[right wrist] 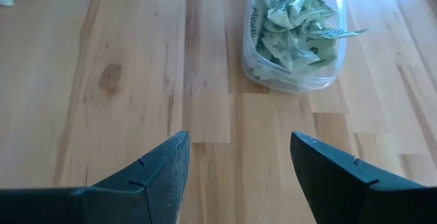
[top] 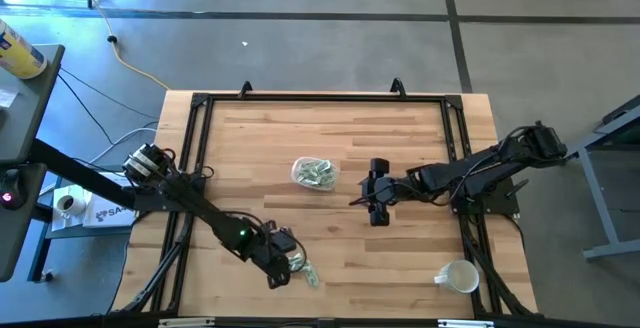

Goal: Pick and place Stevia / Truvia into bins
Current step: Put the stevia packet into the transparent container

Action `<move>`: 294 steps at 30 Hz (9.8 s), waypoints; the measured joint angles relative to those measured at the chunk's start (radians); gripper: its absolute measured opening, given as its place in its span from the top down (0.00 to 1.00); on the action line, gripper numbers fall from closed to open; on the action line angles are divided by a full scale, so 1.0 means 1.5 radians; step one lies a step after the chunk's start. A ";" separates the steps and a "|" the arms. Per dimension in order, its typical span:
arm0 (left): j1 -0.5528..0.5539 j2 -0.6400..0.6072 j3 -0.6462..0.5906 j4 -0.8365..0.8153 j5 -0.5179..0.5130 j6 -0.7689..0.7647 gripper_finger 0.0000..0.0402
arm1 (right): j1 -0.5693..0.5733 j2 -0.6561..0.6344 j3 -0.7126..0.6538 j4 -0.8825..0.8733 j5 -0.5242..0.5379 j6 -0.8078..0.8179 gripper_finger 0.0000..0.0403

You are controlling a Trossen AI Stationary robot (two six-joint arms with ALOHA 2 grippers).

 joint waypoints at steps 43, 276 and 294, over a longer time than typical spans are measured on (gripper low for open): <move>0.323 -0.081 0.071 -0.139 -0.095 0.476 0.94 | -0.079 0.000 0.000 -0.006 0.086 0.030 0.39; -0.259 -0.019 0.198 -0.204 -0.191 -0.176 0.59 | 0.265 0.732 0.902 -0.396 0.149 0.592 0.39; -0.130 -0.086 0.198 -0.533 -0.244 -0.110 0.59 | 0.250 0.735 0.908 -0.550 0.108 0.576 0.97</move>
